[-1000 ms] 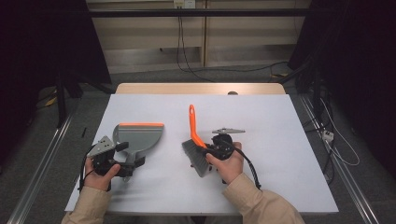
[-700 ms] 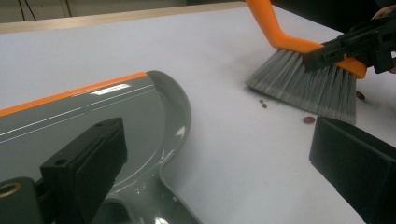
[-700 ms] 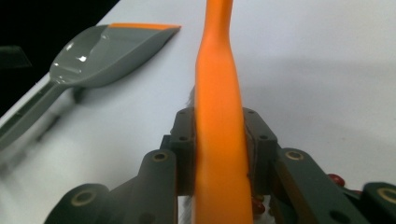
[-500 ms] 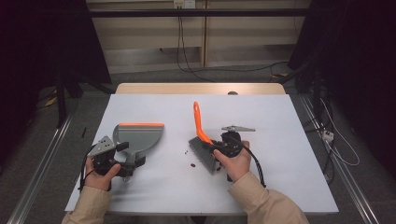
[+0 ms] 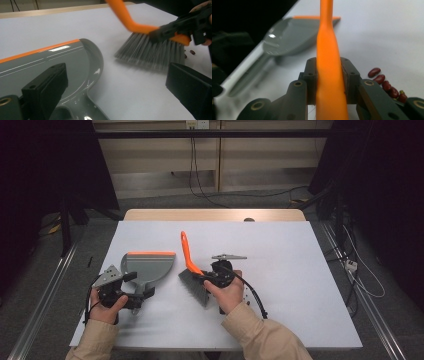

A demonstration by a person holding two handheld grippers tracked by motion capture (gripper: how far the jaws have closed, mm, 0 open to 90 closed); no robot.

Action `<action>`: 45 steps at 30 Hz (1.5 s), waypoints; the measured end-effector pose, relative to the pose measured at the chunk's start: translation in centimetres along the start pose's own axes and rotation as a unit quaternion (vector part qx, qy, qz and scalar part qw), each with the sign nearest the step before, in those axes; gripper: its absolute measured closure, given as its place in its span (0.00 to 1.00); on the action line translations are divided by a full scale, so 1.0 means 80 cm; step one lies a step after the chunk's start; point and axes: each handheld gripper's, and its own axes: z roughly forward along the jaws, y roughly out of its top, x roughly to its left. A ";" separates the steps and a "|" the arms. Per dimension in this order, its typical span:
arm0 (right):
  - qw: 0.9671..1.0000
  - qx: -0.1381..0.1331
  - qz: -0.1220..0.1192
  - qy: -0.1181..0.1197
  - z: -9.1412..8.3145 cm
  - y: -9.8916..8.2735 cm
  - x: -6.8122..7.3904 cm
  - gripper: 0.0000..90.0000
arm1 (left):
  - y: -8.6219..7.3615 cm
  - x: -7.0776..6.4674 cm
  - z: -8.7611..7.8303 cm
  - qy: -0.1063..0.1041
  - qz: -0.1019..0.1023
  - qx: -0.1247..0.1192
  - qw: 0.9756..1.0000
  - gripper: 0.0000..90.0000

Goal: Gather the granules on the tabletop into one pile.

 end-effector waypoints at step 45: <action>0.995 -0.029 0.040 -0.091 -0.102 -0.013 -0.086 0.78 | 0.001 -0.004 0.004 0.000 0.004 0.002 1.000 0.04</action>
